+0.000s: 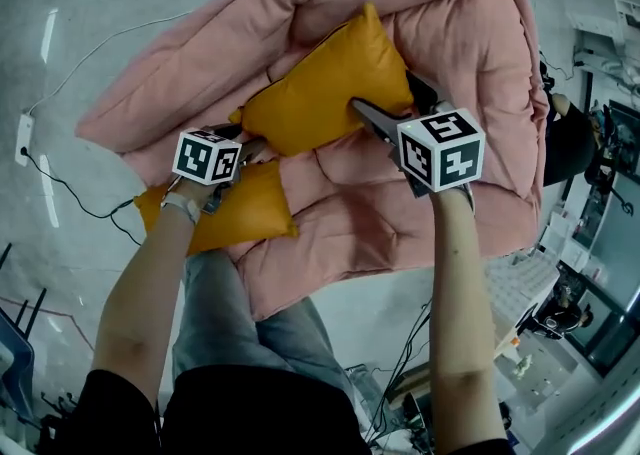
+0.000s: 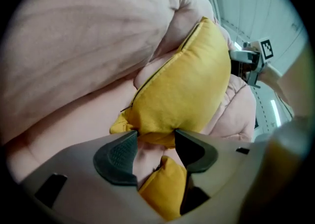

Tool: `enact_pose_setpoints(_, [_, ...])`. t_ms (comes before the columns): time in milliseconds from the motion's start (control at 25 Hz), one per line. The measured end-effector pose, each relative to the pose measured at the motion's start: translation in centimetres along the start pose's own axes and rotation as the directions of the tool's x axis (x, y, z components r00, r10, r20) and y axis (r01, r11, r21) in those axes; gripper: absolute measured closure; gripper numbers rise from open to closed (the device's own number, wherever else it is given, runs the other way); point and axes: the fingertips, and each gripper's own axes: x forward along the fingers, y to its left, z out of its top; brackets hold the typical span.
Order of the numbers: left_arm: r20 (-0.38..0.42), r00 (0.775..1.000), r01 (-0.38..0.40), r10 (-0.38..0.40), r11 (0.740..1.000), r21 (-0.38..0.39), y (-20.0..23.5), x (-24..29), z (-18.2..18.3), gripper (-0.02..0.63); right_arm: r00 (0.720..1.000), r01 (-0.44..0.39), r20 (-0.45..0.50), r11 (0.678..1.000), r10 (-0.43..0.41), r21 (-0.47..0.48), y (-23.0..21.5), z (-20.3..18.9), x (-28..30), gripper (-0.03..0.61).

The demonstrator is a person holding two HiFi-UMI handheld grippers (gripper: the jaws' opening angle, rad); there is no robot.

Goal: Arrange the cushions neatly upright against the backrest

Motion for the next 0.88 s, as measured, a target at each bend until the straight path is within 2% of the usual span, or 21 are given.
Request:
enact_pose_setpoints(160, [0.024,0.999,-0.022,0.021,0.997,0.077,-0.6,-0.1,0.7,0.408,0.998,-0.050,0.042,0.993,0.046,0.102,0.6,0.6,-1.0,0.218])
enact_pose_setpoints(280, [0.043,0.997,-0.075,0.070,0.990,0.121,-0.6,-1.0,1.5,0.417,0.984,-0.124,0.157,0.964,0.088,0.234,0.6,2.6,-2.7,0.304])
enact_pose_setpoints(440, [0.111,0.983,-0.159,0.144,0.976,0.146,-0.1,-3.2,3.1,0.435,0.961,-0.184,0.256,0.938,0.109,0.294,0.9,5.1,-4.3,0.325])
enact_pose_setpoints(600, [0.135,0.965,-0.246,0.223,0.951,0.185,1.4,-4.2,4.5,0.436,0.967,-0.119,0.253,0.944,0.040,0.308,-0.4,5.0,-3.2,0.321])
enact_pose_setpoints(760, [0.123,0.970,-0.230,0.209,0.956,0.184,1.7,-3.6,4.8,0.410,0.969,-0.027,0.245,0.958,-0.045,0.285,-1.8,4.4,-2.1,0.308])
enact_pose_setpoints(880, [0.112,0.973,-0.221,0.204,0.961,0.168,1.9,-3.7,4.6,0.388,0.963,-0.008,0.261,0.961,-0.067,0.277,-2.0,4.4,-2.2,0.294])
